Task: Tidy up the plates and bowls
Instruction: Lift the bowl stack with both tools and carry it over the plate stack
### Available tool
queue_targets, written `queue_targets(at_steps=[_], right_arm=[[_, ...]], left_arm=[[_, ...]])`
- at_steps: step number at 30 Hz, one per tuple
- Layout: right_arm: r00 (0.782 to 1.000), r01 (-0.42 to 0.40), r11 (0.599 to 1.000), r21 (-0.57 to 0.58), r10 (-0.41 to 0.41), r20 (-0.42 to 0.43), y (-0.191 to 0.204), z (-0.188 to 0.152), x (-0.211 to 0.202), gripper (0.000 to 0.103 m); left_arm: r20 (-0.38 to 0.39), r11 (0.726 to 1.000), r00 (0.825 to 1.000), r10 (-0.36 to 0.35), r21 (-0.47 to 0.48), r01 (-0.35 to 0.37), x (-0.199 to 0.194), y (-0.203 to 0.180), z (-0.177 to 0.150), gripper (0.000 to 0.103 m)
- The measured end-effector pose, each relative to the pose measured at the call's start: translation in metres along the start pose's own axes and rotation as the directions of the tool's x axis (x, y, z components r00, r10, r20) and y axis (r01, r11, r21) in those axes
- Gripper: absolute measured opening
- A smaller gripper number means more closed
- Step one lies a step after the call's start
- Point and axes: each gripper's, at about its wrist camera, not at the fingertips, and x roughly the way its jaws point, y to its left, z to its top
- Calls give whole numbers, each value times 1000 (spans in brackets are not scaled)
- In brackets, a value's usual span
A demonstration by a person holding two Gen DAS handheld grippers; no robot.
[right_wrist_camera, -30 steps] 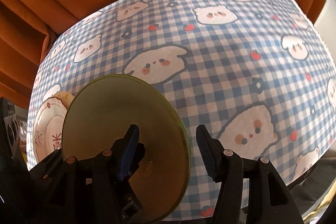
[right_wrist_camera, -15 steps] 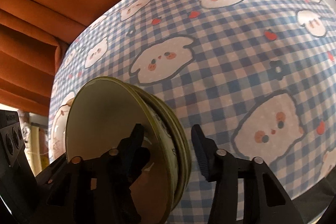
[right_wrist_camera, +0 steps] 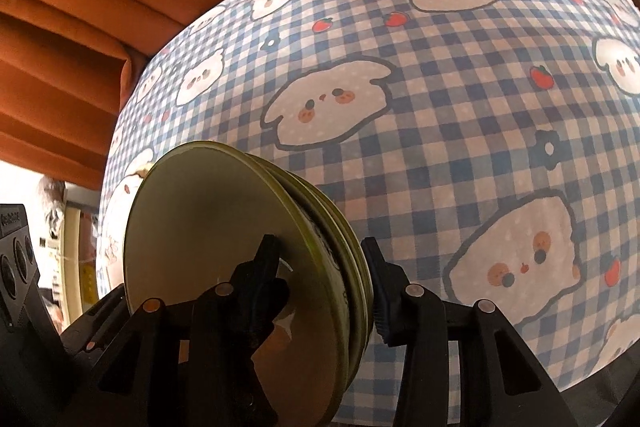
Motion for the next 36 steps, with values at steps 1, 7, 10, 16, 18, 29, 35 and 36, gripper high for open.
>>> queue_targets(at_steps=[1,7,10,16,18,29,35,36], right_arm=[[1000,-2,1000,-3,2,-1,-1,-1,-2,45],[1000,-13,999,-44,13,16,1,-1,-20,45],[999,-25,998,-64,27,30,7,1,-32,45],[997,-23,996,-86,29,70,21,1,-50,45],[996,-20,996,-89,28,84,26,0,-54,45],[993,8,999,-49,-2,117,70,-16,-47,45],[992,22,999,-42,-16,129,105,-22,-37,45],[991,24,999,-42,-18,129,112,-23,-34,45]], left_arm=[[2,1000,1000,1,-4,-1,-1,-1,0,67],[46,1000,999,9,-29,-8,-19,-7,-2,67],[67,999,998,15,-38,-13,-30,-7,-2,67],[114,1000,993,10,-31,-7,-50,-4,-2,67],[128,1000,992,3,-26,0,-55,1,-3,67],[137,999,990,-43,24,40,-75,51,-10,66],[139,998,989,-56,34,52,-84,85,-11,66],[138,998,989,-58,35,54,-85,91,-12,66]])
